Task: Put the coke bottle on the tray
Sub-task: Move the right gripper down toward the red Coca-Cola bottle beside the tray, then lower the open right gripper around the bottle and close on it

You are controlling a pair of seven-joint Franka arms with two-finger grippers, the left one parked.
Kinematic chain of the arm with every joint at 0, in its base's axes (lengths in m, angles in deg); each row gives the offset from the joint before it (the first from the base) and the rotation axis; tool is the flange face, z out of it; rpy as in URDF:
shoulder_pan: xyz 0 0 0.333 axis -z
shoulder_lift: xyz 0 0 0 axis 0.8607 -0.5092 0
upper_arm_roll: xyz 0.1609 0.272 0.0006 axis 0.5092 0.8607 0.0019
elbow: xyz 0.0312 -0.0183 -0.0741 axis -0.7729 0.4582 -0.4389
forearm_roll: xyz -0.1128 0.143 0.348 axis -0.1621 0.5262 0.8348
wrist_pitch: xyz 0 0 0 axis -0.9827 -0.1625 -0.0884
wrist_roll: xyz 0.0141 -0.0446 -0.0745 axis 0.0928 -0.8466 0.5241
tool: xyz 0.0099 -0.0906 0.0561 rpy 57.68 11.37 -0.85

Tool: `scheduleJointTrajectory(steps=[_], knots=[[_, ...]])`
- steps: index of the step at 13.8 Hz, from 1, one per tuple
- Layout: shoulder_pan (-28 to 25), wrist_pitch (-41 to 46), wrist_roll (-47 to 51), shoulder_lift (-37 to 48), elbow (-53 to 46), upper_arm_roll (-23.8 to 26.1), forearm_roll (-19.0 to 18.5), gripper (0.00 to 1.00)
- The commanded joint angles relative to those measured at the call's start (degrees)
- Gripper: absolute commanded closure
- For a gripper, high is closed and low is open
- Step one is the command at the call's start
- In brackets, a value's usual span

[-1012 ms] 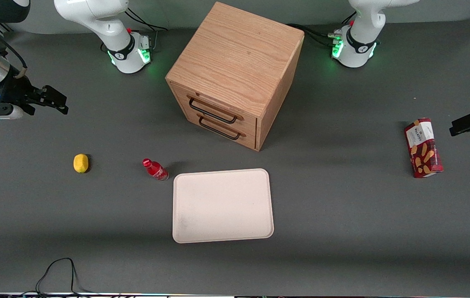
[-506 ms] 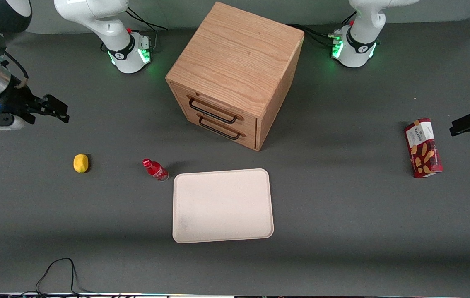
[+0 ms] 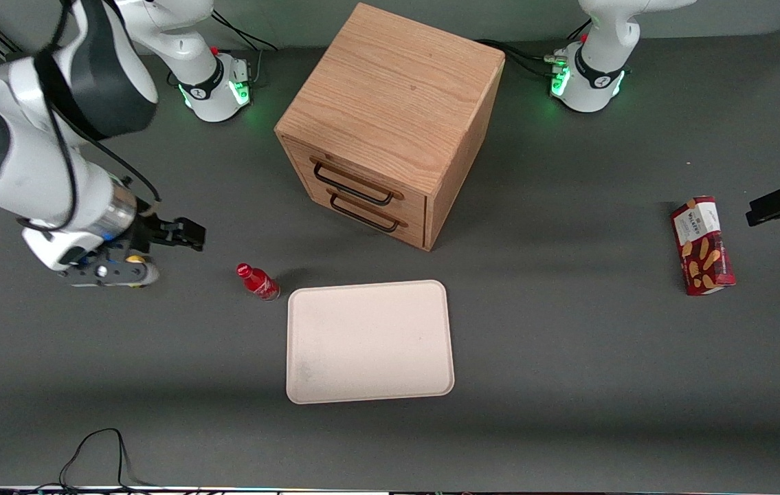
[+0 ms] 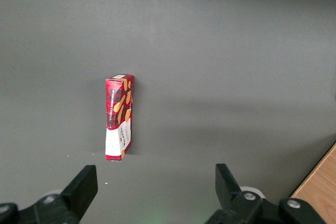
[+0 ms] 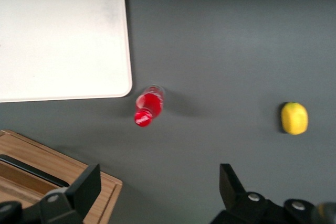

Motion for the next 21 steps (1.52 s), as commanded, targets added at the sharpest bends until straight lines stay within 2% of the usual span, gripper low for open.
scheduleJointTrajectory(steps=[1, 4, 11, 17, 18, 19, 20, 21], knots=[[-0.1, 0.5, 2.1, -3.9, -3.6, 0.6, 0.3, 0.0], [-0.1, -5.3, 2.2, -5.5, 0.1, 2.1, -0.3, 0.0], [-1.1, -28.6, 4.9, -4.3, 21.3, 2.2, -1.1, 0.0], [-1.5, -30.9, 5.5, -3.6, 25.5, 2.2, -2.6, 0.02], [-1.5, -30.9, 5.5, -3.6, 25.5, 2.2, -2.8, 0.15], [-1.5, -30.9, 5.5, -3.6, 25.4, 2.2, -3.0, 0.38], [-1.5, -30.9, 5.5, -3.6, 25.3, 2.2, -3.5, 0.56], [-1.4, -30.8, 5.4, -3.6, 25.2, 2.2, -4.3, 0.64]])
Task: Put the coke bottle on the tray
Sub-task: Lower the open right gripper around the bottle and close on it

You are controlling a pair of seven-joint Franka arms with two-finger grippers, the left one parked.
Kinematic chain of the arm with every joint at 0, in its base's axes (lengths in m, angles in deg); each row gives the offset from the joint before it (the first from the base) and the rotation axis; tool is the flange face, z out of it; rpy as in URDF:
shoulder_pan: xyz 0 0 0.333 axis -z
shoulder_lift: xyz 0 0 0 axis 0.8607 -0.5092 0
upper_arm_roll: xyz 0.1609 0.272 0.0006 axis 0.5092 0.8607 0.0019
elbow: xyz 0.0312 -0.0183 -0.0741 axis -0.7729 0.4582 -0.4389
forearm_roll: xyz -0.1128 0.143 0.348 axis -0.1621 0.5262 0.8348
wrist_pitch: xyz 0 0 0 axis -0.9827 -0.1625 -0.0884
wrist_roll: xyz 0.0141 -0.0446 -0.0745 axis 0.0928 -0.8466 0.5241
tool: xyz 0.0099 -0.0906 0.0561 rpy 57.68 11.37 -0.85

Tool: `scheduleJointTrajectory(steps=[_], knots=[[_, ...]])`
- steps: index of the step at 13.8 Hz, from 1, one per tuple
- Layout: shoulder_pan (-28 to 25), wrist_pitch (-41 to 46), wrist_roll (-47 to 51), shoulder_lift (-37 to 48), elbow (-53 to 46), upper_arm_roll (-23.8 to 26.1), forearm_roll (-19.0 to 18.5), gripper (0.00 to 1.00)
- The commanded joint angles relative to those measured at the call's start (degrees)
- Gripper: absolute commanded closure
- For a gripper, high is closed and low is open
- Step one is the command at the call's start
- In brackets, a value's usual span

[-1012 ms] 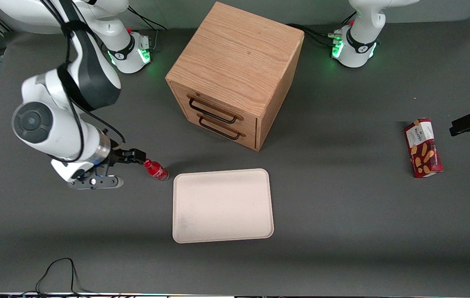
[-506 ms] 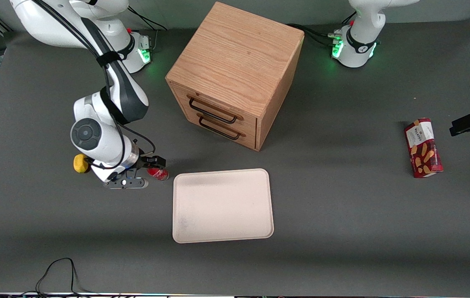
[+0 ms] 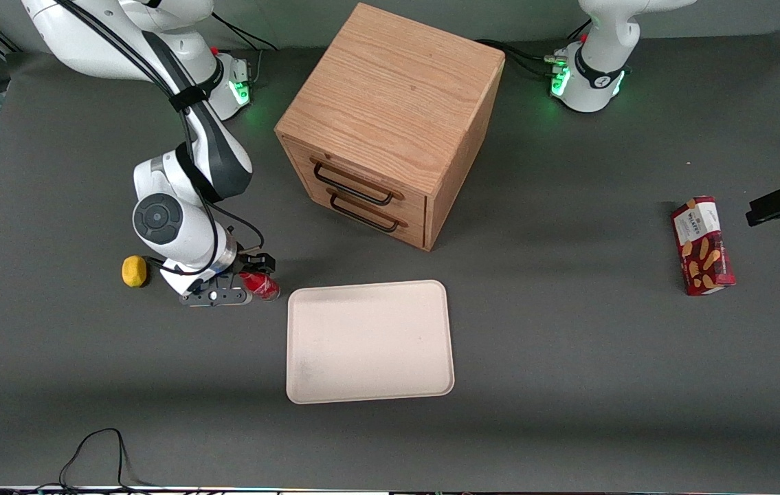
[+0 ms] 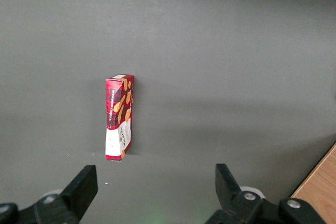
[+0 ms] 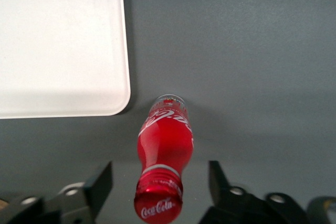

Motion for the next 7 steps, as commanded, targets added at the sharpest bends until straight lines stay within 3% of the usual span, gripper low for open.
scheduleJointTrajectory(steps=[1, 4, 7], knots=[[-0.3, -1.0, 1.7, 1.6, 1.6, 0.0, -2.2, 0.67], [-0.2, -1.1, 1.7, 1.5, 1.4, 0.0, -2.3, 0.96], [-0.3, -0.9, 1.8, 1.4, -0.4, 0.0, -2.3, 1.0]])
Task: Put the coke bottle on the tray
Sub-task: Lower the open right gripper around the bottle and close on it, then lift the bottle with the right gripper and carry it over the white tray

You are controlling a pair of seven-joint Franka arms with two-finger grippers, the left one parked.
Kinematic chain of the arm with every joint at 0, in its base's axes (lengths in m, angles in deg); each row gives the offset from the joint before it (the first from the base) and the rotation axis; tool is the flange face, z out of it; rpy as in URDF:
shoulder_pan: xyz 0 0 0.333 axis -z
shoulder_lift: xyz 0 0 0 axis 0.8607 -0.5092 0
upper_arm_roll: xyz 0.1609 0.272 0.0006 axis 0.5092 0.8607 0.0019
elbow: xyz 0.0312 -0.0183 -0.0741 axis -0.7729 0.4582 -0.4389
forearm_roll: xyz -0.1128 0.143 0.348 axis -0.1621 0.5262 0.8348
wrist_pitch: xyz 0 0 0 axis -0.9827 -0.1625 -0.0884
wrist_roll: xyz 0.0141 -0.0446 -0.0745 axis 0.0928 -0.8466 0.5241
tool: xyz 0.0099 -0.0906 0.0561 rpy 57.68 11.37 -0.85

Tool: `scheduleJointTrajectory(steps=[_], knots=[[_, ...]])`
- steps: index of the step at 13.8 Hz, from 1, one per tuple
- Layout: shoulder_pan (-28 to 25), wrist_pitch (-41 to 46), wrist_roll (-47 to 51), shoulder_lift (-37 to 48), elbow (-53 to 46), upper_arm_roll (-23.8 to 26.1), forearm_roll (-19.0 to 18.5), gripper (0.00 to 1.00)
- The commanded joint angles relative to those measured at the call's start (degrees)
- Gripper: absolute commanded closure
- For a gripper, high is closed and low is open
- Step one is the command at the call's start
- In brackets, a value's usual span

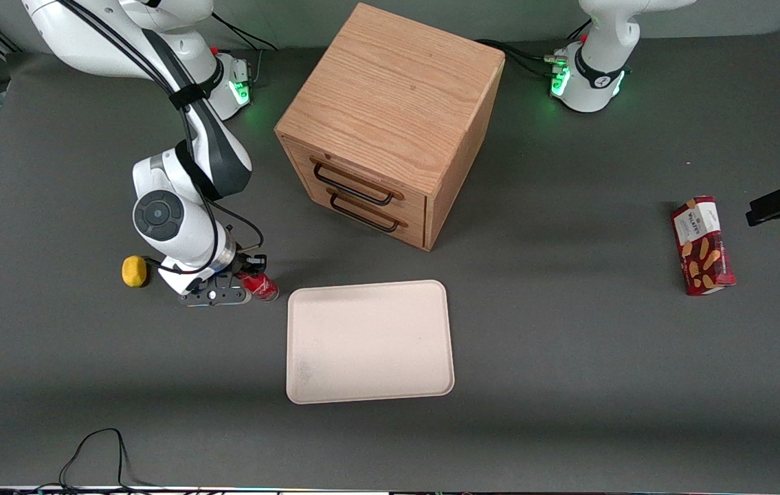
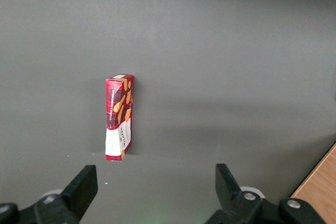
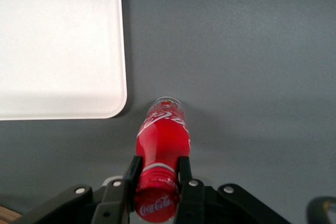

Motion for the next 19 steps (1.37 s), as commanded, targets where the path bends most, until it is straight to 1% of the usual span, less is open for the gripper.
scheduleJointTrajectory(steps=[1, 4, 7, 9, 11, 12, 14, 15, 19], knots=[[-0.3, 1.3, 1.9, 1.3, -2.5, 0.0, -1.0, 1.0], [-0.1, 14.4, 0.7, 0.5, -15.2, 0.0, -0.8, 1.0], [0.2, 26.3, -1.1, -3.3, -30.1, 0.0, -0.2, 1.0], [0.3, 34.4, -1.4, -8.4, -41.6, 0.2, -0.2, 1.0], [0.3, 39.5, -4.4, -14.9, -54.0, 1.9, -0.4, 1.0], [0.3, 39.7, -5.3, -18.2, -58.1, 2.2, -0.4, 1.0], [0.4, 37.0, -6.0, -23.4, -61.8, 4.5, -0.6, 1.0], [0.3, 32.6, -6.0, -25.0, -62.0, 5.0, -0.5, 1.0], [-0.8, 23.6, -5.9, -31.7, -61.8, 5.5, -0.9, 1.0]])
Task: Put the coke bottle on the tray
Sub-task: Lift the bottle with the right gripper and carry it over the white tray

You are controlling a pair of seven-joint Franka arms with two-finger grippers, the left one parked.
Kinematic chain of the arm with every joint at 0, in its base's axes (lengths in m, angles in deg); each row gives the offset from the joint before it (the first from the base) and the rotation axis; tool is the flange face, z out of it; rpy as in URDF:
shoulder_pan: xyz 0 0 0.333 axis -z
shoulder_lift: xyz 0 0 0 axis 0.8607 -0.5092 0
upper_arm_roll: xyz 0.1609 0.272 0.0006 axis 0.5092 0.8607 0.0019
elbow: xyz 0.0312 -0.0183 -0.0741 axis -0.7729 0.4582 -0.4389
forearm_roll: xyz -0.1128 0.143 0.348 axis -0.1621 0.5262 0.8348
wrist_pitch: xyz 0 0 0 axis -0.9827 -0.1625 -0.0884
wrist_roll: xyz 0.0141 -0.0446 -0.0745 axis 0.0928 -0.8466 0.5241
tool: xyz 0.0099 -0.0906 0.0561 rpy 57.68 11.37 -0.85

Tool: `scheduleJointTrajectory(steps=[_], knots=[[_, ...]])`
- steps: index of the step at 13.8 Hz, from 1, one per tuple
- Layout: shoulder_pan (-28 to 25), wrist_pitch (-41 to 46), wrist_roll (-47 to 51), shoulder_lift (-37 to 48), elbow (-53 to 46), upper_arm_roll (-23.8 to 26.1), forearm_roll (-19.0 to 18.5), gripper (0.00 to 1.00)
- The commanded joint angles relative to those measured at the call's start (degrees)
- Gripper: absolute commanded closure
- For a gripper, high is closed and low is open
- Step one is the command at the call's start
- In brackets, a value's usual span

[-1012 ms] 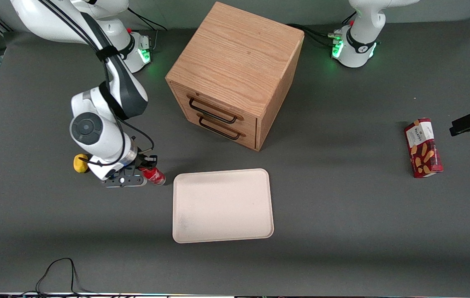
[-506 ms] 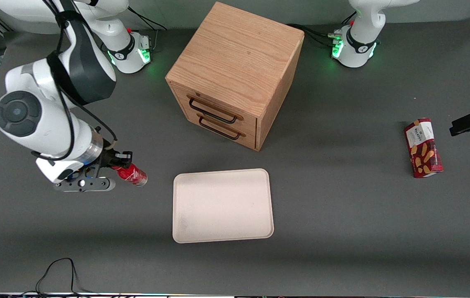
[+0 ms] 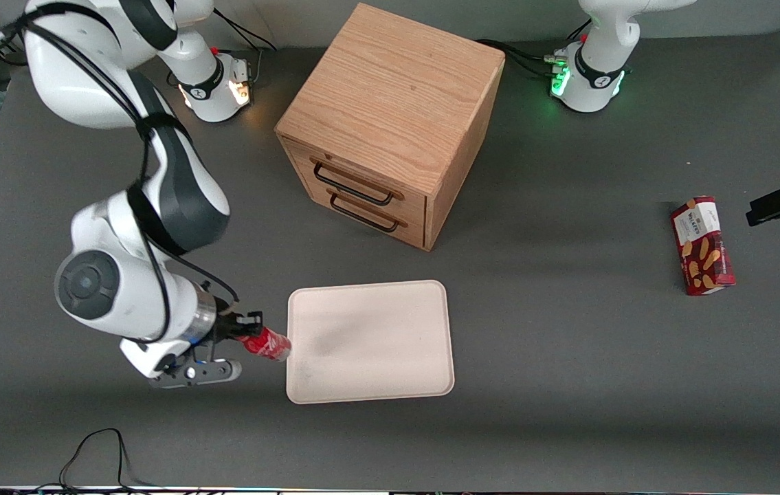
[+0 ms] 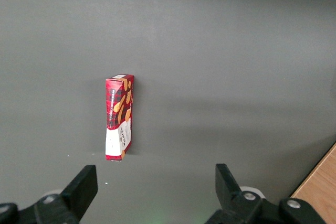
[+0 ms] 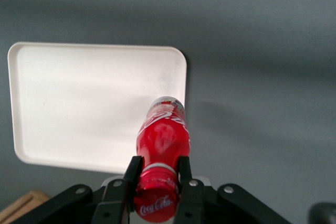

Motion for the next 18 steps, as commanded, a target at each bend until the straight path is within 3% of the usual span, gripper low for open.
scheduleJointTrajectory(steps=[1, 5, 8, 9, 10, 14, 18], knots=[[-1.3, -3.7, -0.9, -5.6, -4.3, 0.6, -0.8, 1.0], [-2.6, -7.5, -0.4, -8.6, -3.2, 0.4, -1.4, 1.0], [-2.6, -7.6, -0.4, -9.3, -3.0, 0.4, -4.2, 0.96], [-2.6, -7.6, -0.6, -9.3, -2.7, 0.4, -4.2, 0.81], [-2.6, -7.7, -0.5, -9.2, -2.2, 0.4, -4.3, 0.01], [-2.3, -6.2, -0.2, -6.2, -1.0, 0.5, -4.1, 0.0], [-0.5, -3.9, -1.0, 13.3, 19.3, -0.3, -1.9, 0.0]])
